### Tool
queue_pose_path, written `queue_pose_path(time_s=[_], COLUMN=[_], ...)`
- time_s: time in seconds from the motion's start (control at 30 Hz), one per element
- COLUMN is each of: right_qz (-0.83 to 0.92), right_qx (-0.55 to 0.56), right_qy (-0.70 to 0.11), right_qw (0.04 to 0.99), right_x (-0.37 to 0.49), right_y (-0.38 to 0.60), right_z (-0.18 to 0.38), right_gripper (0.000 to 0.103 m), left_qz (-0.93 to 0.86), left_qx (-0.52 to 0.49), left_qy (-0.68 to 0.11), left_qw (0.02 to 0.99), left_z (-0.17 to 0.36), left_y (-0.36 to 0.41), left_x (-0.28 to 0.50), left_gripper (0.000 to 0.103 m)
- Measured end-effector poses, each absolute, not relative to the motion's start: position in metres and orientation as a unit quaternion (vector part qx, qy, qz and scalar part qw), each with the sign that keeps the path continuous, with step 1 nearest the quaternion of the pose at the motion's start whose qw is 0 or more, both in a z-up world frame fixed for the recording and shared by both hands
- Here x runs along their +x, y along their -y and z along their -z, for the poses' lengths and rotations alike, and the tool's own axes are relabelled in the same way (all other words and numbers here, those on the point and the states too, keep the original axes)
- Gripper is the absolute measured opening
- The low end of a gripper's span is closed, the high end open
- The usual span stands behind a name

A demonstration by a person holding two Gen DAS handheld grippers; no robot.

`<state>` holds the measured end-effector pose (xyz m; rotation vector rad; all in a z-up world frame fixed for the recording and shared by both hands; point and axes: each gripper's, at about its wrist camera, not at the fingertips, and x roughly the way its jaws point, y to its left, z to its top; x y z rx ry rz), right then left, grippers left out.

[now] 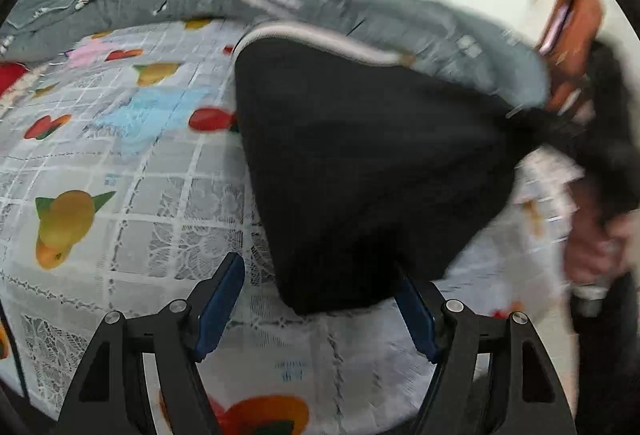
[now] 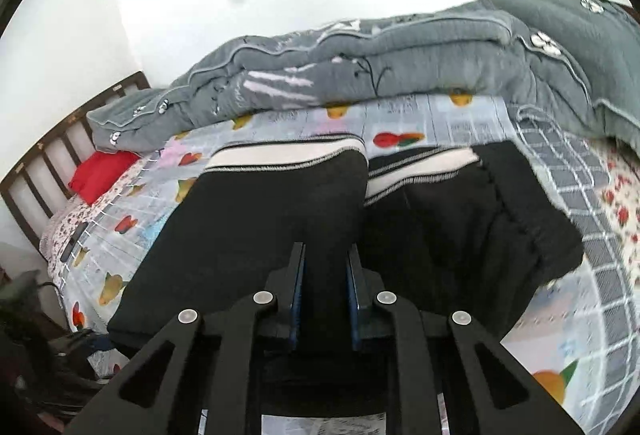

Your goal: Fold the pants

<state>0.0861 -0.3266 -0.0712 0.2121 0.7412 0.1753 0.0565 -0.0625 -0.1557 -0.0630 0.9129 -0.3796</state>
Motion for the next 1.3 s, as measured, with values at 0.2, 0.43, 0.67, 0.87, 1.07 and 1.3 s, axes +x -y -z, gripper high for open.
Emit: queue_pose_path(time_s=[0.2, 0.43, 0.67, 0.87, 1.07, 1.3], right_qz=[-0.050, 0.068, 0.083, 0.059, 0.053, 0.034], right_qx=[0.061, 0.083, 0.058, 0.039, 0.014, 0.025], right_qy=[-0.309, -0.355, -0.364, -0.331, -0.367, -0.408], right_qw=[0.948, 0.929, 0.926, 0.941, 0.929, 0.912], right_x=[0.072, 0.055, 0.044, 0.048, 0.055, 0.063], right_y=[0.371, 0.457, 0.454, 0.437, 0.425, 0.433], right_z=[0.037, 0.082, 0.086, 0.065, 0.119, 0.102], right_gripper=[0.016, 0.016, 0.024, 0.024, 0.024, 0.024], left_qz=[0.201, 0.235, 0.256, 0.278, 0.218, 0.216], left_qx=[-0.028, -0.014, -0.022, -0.042, 0.000, -0.032], left_qy=[-0.420, -0.424, -0.406, -0.364, -0.390, -0.432], left_qw=[0.885, 0.875, 0.877, 0.888, 0.895, 0.875], left_z=[0.147, 0.156, 0.145, 0.120, 0.127, 0.154], left_y=[0.079, 0.106, 0.093, 0.085, 0.123, 0.119], left_x=[0.060, 0.059, 0.044, 0.037, 0.067, 0.083], left_gripper=[0.072, 0.075, 0.074, 0.074, 0.074, 0.075])
